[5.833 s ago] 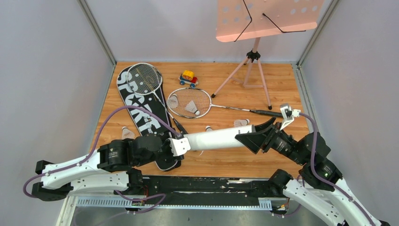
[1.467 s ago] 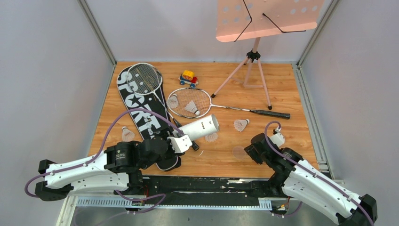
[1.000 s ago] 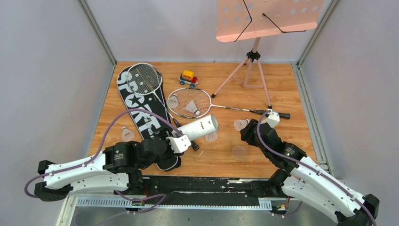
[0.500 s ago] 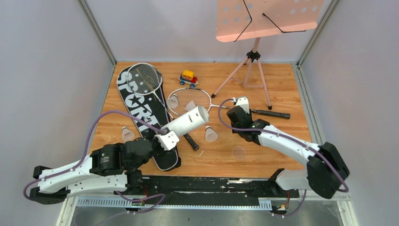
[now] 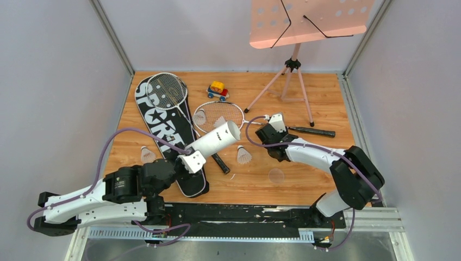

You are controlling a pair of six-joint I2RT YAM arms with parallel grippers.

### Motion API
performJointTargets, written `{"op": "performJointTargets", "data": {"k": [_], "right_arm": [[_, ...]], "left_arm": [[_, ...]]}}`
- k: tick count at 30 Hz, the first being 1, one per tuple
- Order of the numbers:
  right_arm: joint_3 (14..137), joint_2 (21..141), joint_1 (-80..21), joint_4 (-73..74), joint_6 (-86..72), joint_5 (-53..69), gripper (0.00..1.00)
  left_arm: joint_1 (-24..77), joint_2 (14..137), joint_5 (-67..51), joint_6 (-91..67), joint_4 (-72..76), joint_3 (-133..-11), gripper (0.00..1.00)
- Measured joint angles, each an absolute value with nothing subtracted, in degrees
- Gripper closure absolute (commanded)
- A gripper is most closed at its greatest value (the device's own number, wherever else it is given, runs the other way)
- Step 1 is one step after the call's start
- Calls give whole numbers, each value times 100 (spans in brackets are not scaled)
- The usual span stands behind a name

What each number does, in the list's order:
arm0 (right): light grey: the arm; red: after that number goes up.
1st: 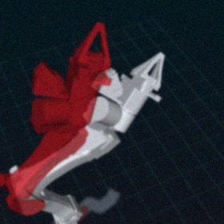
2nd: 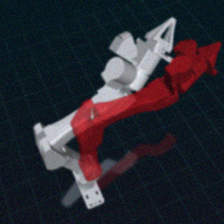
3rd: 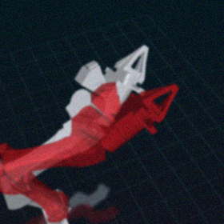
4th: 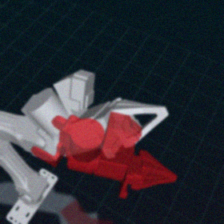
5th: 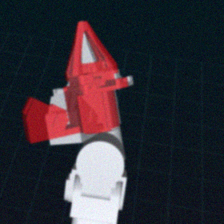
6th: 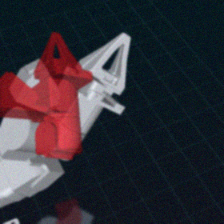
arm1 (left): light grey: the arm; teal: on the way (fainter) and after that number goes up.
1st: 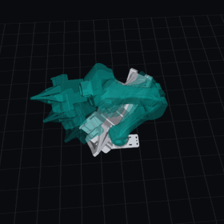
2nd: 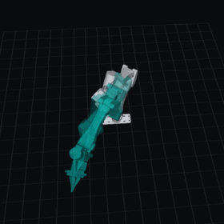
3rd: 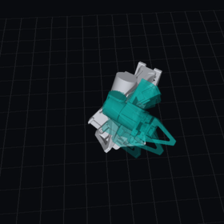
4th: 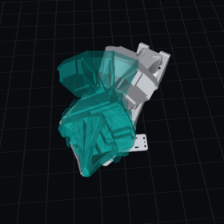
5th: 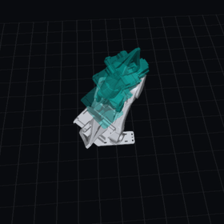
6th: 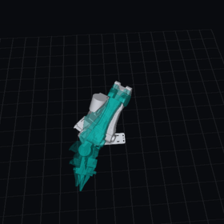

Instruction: Pack up the badminton gear

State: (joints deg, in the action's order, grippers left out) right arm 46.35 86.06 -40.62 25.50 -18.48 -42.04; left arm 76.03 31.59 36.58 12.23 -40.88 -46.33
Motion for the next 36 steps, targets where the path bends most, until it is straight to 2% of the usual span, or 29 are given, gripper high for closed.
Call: {"op": "performJointTargets", "data": {"k": [9,15,20,29,36], "right_arm": [[4650,8691,-4034,2418,-1787,-4254,100],[4624,7959,-4034,2427,-1837,-3896,100],[4497,6576,-4034,2545,-1953,-3280,100],[4392,3621,-4032,2668,-2222,-989,100],[4392,2493,-4032,2670,-2598,725,100]], "left_arm": [[7603,3280,3656,1225,-4088,-4633,34],[7603,3321,3640,1245,-4086,-4633,34],[7603,3413,3583,1253,-4088,-4633,34],[7603,3695,3336,1275,-4091,-4626,34],[7603,3806,3044,1334,-4093,-4609,35]]}}
